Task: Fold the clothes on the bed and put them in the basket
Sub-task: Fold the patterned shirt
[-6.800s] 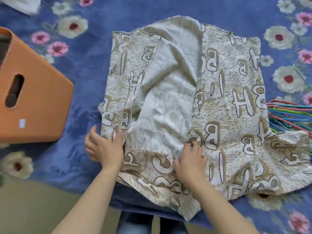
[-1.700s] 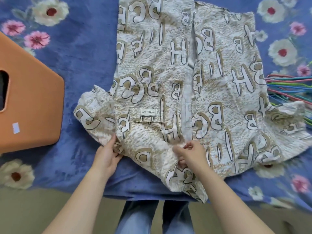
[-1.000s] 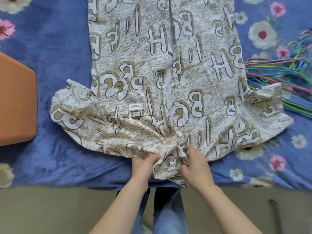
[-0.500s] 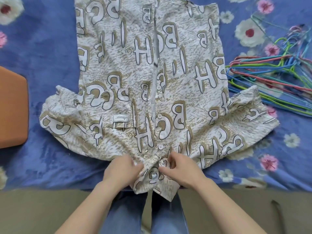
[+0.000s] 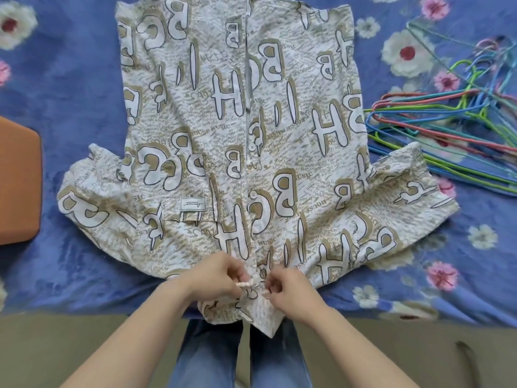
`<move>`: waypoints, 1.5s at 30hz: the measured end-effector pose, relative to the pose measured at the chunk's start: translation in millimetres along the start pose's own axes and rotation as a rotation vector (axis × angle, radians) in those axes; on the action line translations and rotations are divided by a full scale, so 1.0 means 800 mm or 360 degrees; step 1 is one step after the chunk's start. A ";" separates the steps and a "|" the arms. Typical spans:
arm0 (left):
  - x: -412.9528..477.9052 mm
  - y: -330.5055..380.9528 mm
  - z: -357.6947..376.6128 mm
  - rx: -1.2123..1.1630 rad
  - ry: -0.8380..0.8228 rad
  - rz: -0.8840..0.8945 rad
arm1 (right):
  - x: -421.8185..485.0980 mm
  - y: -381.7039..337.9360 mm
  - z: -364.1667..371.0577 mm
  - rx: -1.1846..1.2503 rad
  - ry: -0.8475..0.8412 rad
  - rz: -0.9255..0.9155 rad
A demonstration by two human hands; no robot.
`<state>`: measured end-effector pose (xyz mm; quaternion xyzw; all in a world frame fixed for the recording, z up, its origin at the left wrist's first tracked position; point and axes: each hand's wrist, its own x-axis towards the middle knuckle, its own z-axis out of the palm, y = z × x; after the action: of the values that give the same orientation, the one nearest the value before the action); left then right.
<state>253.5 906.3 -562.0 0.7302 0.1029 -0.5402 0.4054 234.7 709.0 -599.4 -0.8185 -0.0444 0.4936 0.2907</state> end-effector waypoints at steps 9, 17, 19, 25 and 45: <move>0.029 0.040 -0.002 0.0115 0.0309 -0.0079 | 0.004 0.007 -0.071 0.0638 0.0297 0.0051; 0.086 0.138 0.041 0.0714 0.0838 0.0607 | -0.001 0.115 -0.223 0.1158 0.2066 0.1185; 0.103 0.154 0.066 0.1005 0.0779 0.0796 | -0.001 0.137 -0.232 0.1536 0.1944 0.1403; 0.147 0.163 0.099 0.1337 0.0604 0.0663 | -0.025 0.183 -0.240 0.2274 0.2029 0.1071; 0.132 0.164 0.040 -0.1265 0.0457 0.0216 | -0.016 0.083 -0.152 0.0035 0.1433 -0.0212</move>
<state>349.6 768.0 -594.2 0.5901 0.3102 -0.3235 0.6715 315.6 596.7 -581.9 -0.9438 0.0390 0.0692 0.3210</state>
